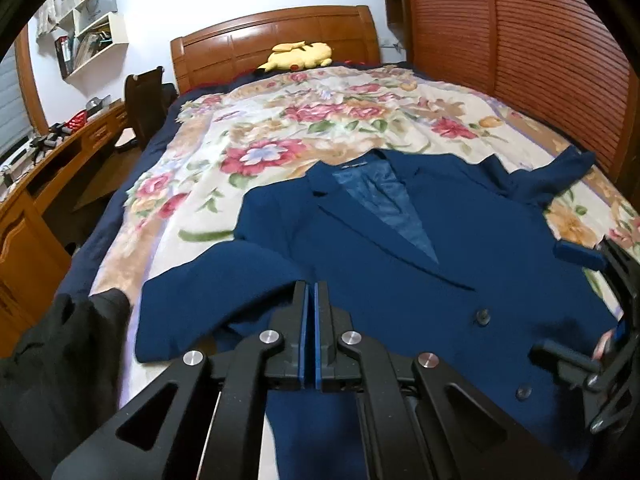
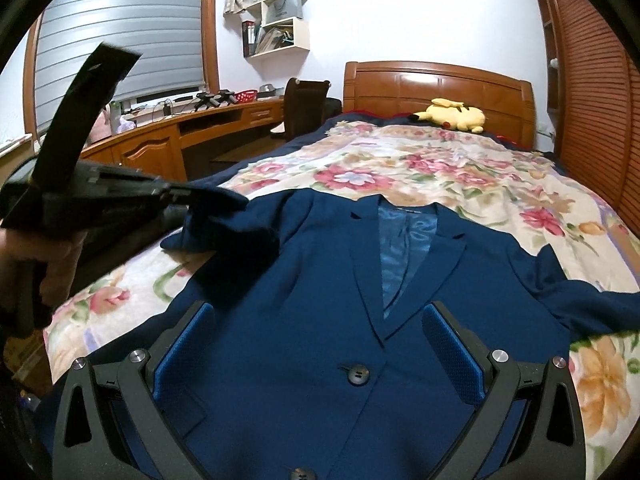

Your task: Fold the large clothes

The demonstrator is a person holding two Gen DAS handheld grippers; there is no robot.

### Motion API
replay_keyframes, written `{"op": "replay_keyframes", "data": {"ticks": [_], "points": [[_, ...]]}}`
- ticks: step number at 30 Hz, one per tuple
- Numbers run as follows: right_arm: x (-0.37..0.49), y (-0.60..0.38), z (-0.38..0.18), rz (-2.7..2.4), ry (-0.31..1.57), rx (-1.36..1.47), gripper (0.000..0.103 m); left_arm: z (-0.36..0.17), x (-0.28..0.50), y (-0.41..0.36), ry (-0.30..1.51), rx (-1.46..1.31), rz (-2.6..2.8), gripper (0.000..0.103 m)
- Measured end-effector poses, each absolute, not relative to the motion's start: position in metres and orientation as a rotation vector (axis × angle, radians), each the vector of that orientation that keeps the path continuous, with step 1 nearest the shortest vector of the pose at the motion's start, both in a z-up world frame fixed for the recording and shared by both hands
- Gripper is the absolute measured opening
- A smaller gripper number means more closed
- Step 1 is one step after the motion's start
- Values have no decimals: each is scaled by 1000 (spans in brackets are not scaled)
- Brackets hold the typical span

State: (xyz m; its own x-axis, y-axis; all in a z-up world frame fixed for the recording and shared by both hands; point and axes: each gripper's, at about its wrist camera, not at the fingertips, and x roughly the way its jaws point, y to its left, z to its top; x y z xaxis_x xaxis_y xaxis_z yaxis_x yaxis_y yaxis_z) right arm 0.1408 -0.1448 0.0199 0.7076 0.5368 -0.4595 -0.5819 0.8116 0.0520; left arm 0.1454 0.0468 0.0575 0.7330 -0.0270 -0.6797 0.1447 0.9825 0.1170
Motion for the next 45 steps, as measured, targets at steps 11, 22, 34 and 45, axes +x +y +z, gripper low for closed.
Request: {"op": "replay_keyframes", "data": {"ticks": [11,22,34,45], "points": [[143,-137,16,667,487,-111,103,61,145,103,663,97,24,82],[152,-130,8,680,514,-150,103,-5,188,179,778,31,197,82],[155,-117,6,704,539,-182,103,-67,211,208,955,-1,257,82],[155,-118,8,706,543,-184,103,-77,219,216,999,-76,195,43]]}}
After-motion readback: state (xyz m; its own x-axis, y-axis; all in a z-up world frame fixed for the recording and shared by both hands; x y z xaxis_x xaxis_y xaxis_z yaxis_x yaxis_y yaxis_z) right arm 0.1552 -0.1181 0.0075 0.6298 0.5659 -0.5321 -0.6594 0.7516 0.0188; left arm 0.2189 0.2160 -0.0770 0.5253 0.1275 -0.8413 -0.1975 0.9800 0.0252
